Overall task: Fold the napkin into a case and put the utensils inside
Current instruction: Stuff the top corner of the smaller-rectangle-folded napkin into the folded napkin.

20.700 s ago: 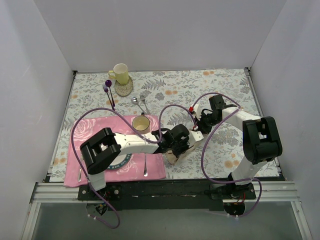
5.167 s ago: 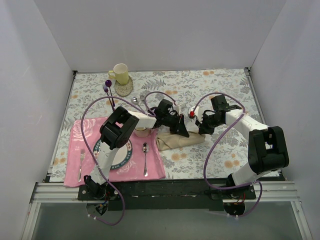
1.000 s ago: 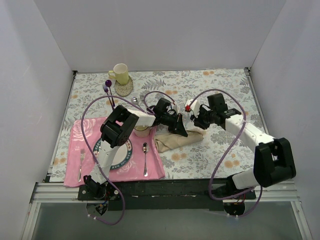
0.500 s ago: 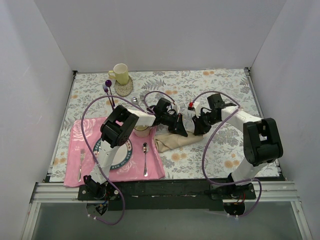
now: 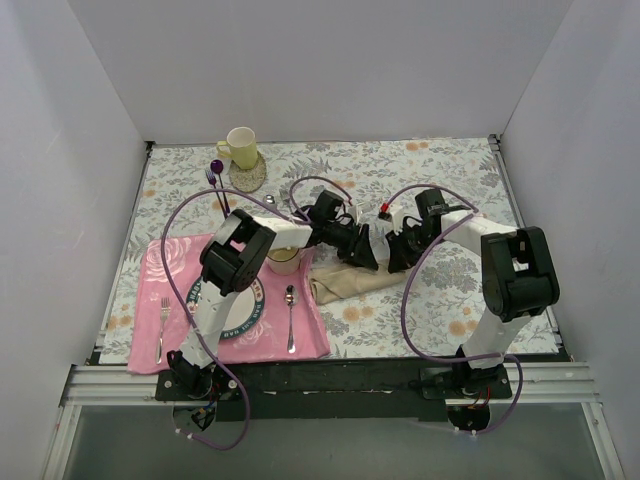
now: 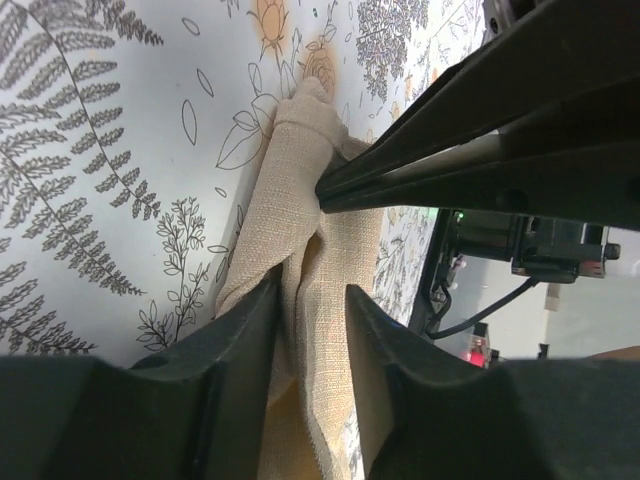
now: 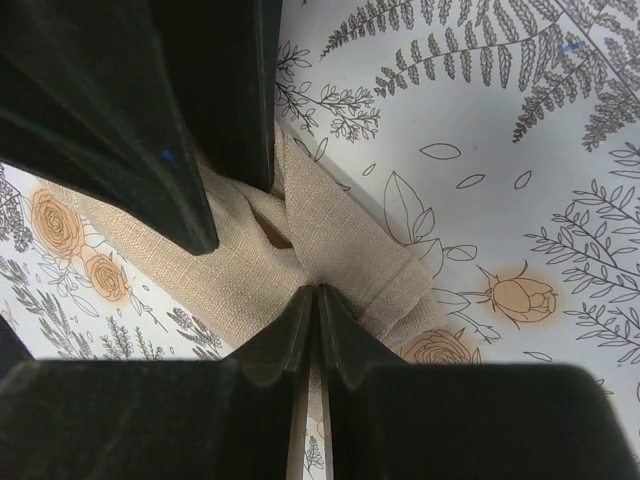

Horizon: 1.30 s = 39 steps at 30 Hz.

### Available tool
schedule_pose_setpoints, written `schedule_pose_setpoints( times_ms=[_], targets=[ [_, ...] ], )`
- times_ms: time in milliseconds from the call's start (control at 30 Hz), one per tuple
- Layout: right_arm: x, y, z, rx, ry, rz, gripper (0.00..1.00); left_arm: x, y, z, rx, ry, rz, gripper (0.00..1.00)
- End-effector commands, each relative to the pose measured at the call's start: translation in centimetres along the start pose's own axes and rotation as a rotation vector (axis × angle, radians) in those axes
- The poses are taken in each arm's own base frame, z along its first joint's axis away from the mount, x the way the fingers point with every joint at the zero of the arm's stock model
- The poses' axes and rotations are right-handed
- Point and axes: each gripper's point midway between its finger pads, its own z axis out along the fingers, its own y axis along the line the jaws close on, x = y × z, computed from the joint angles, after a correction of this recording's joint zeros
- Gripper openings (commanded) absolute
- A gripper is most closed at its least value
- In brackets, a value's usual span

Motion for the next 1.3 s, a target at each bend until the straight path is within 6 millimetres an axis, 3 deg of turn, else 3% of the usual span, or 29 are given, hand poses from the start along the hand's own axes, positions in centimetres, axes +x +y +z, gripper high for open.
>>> schedule_pose_setpoints(
  times_ms=[0,233,267,300,500,933,1267],
  targets=[
    [4.9,-2.8,1.2,0.099,0.171,0.06,0.13,-3.1,0.5,-2.8,-0.118,-0.097,0.094,0.38],
    [4.6,-3.5,1.2,0.117,0.166,0.059,0.11,-6.3,-2.1,-6.8,-0.12,-0.144,0.202,0.52],
    [4.4,-3.5,1.3,0.119,0.165,0.057,0.11,-6.6,-2.1,-7.5,-0.129,-0.149,0.233,0.59],
    [4.3,-3.6,1.3,0.122,0.16,0.059,0.11,-6.3,-2.3,-8.0,-0.14,-0.127,0.246,0.64],
    [3.9,-3.8,1.1,0.134,0.148,0.051,0.11,-4.9,-2.4,-9.5,-0.214,-0.019,0.432,0.7],
    [3.1,-4.1,1.1,0.139,0.131,0.055,0.12,0.3,-1.4,-5.8,-0.205,0.214,0.422,0.72],
    [3.2,-3.9,1.0,0.139,0.127,0.052,0.12,1.3,0.9,-4.4,-0.234,0.246,0.384,0.56]
  ],
)
